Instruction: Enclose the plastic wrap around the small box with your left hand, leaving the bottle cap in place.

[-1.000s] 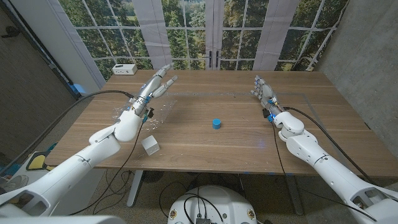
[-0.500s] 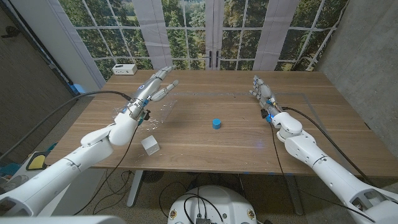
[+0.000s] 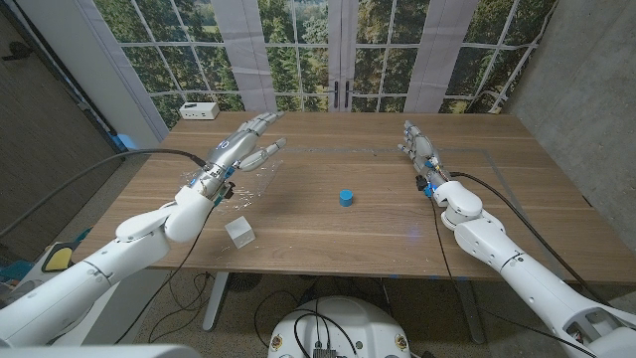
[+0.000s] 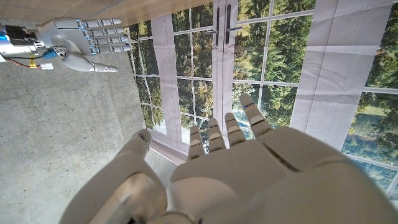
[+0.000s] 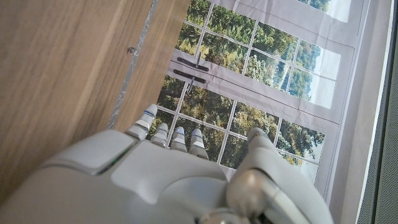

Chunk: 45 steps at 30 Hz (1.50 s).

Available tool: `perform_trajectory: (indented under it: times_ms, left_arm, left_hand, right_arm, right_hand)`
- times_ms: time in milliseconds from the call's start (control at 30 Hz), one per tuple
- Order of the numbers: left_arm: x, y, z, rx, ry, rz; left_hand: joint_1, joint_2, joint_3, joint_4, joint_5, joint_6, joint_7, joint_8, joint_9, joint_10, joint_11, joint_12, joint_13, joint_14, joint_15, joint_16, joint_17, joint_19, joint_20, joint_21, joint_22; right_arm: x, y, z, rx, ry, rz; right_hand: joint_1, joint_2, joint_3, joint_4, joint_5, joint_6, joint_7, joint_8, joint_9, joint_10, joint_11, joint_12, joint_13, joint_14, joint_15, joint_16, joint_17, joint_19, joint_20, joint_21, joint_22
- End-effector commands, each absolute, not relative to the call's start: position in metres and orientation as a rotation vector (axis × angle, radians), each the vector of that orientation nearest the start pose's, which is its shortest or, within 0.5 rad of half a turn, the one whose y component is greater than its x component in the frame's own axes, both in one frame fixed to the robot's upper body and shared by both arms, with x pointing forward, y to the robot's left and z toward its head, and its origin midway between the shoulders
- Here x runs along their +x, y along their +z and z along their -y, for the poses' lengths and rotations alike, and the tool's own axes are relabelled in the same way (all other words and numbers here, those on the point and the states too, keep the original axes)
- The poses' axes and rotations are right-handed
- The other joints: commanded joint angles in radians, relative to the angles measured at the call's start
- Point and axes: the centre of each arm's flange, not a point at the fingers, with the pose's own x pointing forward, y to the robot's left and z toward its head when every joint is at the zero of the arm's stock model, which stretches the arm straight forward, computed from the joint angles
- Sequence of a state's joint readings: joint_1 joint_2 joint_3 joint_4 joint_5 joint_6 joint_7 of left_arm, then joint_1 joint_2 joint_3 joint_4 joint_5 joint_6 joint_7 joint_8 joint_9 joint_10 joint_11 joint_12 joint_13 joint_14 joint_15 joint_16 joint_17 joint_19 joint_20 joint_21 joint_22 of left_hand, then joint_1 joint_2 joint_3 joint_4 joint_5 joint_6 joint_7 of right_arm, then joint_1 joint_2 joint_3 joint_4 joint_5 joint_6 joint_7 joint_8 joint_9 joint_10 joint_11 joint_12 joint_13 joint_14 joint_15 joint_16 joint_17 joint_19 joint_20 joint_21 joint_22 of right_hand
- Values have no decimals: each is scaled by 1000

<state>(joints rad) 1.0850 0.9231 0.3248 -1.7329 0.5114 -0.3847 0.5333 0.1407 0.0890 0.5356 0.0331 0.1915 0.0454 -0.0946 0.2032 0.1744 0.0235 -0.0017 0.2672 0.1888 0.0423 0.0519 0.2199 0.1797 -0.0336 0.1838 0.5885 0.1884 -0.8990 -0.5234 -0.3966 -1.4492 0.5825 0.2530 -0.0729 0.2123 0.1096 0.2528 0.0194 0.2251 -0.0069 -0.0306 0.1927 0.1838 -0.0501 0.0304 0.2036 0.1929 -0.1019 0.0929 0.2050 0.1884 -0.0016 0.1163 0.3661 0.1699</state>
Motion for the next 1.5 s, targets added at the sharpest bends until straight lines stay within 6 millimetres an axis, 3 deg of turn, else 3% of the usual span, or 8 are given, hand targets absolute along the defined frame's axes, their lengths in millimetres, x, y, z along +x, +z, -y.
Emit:
perform_trajectory:
  times_ms: [33,1500]
  left_arm:
    - [506,-15,-285,1251,36,1112]
    - [472,-65,-296,1390,-62,955]
  left_hand:
    - [1,-12,0,-7,-2,-3,-7,-4,5,5,-3,2,1,16,-6,2,1,6,3,2,2]
    - [-1,-45,-15,-27,2,-32,-14,-18,6,-5,-14,-17,2,33,-19,-6,2,9,-4,-9,2]
  right_arm:
    - [630,-24,254,-12,202,620]
    - [627,-23,244,-32,216,637]
  right_hand:
    - [8,-4,5,-3,-4,6,-5,4,2,6,4,2,3,2,0,3,4,3,4,-2,6]
    - [7,-5,7,-7,-9,10,-6,3,2,8,4,0,4,3,1,2,5,8,6,-14,6]
